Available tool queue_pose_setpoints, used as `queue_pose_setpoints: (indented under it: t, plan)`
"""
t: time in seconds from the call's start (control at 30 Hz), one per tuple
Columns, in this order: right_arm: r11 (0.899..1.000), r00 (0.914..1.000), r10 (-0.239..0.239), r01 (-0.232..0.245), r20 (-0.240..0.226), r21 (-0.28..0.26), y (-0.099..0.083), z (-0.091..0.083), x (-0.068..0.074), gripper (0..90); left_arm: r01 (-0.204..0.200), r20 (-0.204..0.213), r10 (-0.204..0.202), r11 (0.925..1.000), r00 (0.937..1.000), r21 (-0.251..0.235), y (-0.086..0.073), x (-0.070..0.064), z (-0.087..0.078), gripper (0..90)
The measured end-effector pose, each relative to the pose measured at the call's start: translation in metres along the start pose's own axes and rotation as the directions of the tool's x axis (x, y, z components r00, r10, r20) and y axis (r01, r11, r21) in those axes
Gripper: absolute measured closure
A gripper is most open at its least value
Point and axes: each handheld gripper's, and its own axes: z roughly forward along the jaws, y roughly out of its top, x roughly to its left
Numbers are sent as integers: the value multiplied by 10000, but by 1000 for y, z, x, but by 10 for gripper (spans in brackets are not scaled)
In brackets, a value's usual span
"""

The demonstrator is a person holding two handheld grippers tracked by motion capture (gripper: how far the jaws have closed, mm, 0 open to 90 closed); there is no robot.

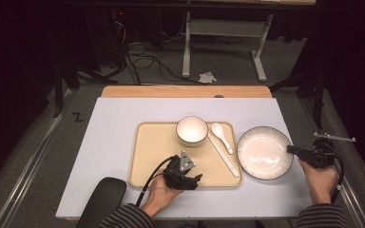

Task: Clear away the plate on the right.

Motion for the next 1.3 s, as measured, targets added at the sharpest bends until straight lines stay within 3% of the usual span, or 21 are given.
queue_pose_setpoints:
  t: [0.27, 0.5, 0.7, 0.8, 1.03, 1.3]
  plan:
    - [9974, 9999, -143, 148, 78, -701, -6, -9, 7, 876, -609, 106, 612, 9978, 9981, -249, 5, -5, 4, 321]
    - [9926, 9980, -472, 516, 429, -1095, -11, -19, 16, 876, -1015, 304, 1031, 9935, 9942, -515, 10, -12, 7, 331]
    - [9886, 9960, -755, 810, 472, -1272, -15, -28, 20, 875, -795, 853, 834, 9957, 9929, -486, 16, -14, 8, 312]
    - [9840, 9935, -1043, 1099, 465, -1401, -16, -32, 24, 875, -859, 828, 903, 9948, 9925, -547, 17, -13, 7, 313]
    - [9820, 9943, -1066, 1064, 68, -1559, -13, -39, 31, 875, -789, 741, 844, 9941, 9937, -745, 22, -13, 3, 352]
    - [9784, 9883, -1440, 1344, -511, -1573, -10, -42, 46, 874, -431, 969, 543, 9926, 9938, -1138, 32, -13, -1, 325]
